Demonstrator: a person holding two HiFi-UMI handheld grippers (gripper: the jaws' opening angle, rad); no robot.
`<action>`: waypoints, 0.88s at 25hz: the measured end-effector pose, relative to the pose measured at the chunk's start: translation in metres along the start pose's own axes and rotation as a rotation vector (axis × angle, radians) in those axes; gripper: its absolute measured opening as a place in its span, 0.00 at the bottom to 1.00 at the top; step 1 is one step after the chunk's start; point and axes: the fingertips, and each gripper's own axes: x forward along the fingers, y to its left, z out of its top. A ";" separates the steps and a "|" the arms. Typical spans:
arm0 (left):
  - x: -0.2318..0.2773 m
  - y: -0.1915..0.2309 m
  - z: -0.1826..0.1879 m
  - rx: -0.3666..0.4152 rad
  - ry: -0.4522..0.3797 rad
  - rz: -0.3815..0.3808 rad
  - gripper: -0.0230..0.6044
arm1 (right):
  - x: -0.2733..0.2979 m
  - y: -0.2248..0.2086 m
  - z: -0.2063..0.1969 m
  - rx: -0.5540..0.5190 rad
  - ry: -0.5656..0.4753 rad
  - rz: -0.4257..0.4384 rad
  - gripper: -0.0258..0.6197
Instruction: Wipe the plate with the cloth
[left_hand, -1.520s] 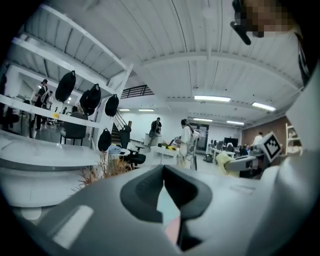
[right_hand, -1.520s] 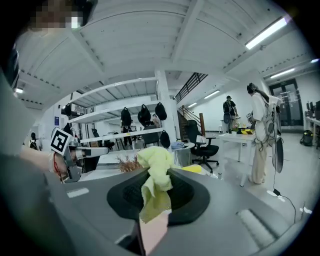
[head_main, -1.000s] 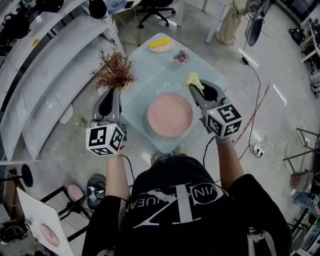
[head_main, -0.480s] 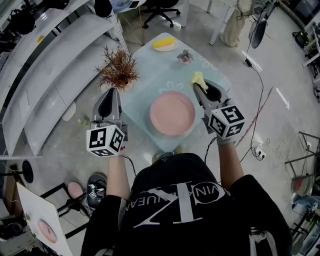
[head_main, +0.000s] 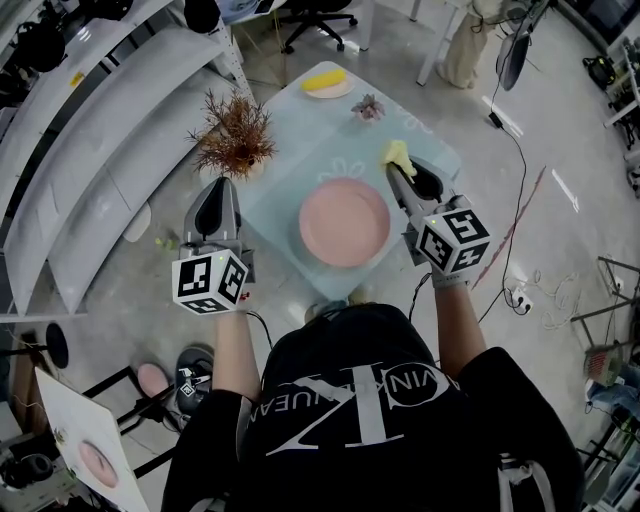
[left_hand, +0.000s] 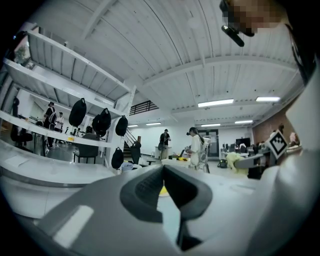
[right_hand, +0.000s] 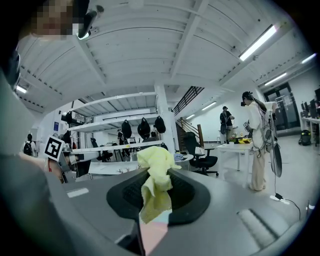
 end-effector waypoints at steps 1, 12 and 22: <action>0.000 0.000 0.000 0.001 0.000 -0.002 0.04 | -0.001 0.000 0.000 0.002 -0.001 -0.002 0.18; 0.002 0.008 -0.002 -0.007 0.005 -0.007 0.04 | -0.003 0.003 -0.004 -0.019 0.009 -0.025 0.18; 0.003 0.013 -0.002 -0.009 0.010 -0.025 0.04 | -0.002 0.012 -0.003 -0.037 0.006 -0.035 0.18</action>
